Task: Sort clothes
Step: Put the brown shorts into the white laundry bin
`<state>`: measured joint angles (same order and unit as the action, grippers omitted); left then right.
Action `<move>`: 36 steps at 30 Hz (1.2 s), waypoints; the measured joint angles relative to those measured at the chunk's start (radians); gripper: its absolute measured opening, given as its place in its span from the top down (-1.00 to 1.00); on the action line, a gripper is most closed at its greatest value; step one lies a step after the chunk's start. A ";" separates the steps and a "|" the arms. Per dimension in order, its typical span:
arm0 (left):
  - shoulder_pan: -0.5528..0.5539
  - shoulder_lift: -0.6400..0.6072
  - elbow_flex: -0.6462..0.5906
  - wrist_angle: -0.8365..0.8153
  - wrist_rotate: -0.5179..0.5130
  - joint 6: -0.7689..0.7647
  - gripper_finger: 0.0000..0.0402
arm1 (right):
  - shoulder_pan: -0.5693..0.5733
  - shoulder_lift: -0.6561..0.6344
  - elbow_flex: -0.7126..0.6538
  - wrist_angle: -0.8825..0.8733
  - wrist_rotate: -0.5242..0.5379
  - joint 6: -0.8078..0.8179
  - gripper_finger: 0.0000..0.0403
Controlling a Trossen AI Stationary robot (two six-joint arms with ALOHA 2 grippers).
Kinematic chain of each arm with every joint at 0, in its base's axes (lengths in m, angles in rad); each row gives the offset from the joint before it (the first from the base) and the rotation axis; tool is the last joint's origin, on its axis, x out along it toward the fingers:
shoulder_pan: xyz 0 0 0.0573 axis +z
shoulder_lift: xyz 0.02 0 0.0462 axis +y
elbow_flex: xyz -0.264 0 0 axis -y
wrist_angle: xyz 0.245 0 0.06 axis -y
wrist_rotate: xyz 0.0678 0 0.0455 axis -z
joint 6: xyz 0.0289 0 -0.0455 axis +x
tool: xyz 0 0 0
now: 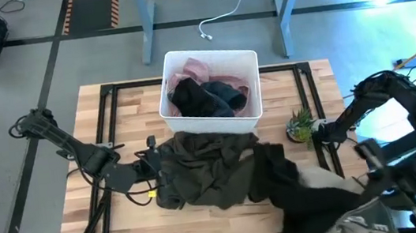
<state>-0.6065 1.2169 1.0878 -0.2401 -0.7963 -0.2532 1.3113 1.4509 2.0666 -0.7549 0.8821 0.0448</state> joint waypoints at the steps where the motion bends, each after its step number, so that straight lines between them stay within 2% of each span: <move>1: 0.003 0.010 0.000 0.011 0.000 0.006 0.08 | 0.011 0.000 0.000 -0.001 0.033 -0.015 0.93; 4: 0.023 0.066 0.000 0.138 0.018 0.096 0.08 | 0.018 0.000 0.000 -0.008 0.092 -0.046 0.93; 6: 0.046 0.111 0.000 0.260 0.086 0.200 0.08 | 0.016 0.000 0.000 -0.009 0.097 -0.072 0.93; 8: 0.074 0.160 0.000 0.389 0.201 0.307 0.08 | -0.017 0.000 0.000 -0.009 0.089 -0.086 0.93; 12: 0.127 0.253 0.000 0.628 0.411 0.448 0.08 | -0.116 0.001 0.001 -0.024 -0.003 -0.100 0.93; 18: 0.202 0.397 0.002 0.917 0.560 0.489 0.08 | -0.227 0.006 0.001 -0.037 -0.163 -0.102 0.93; 22: 0.224 0.481 0.049 0.924 0.645 0.440 0.08 | -0.274 0.012 0.001 -0.041 -0.221 -0.102 0.93; 27: 0.227 0.554 0.137 0.907 0.804 0.405 0.08 | -0.285 0.013 0.001 -0.055 -0.245 -0.103 0.93; 36: 0.220 0.676 0.279 0.851 0.849 0.345 0.08 | -0.285 0.013 0.001 -0.062 -0.244 -0.103 0.93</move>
<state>-0.3866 1.8930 1.3672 0.6107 0.0526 0.0923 1.0267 1.4643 2.0674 -0.8165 0.6378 -0.0578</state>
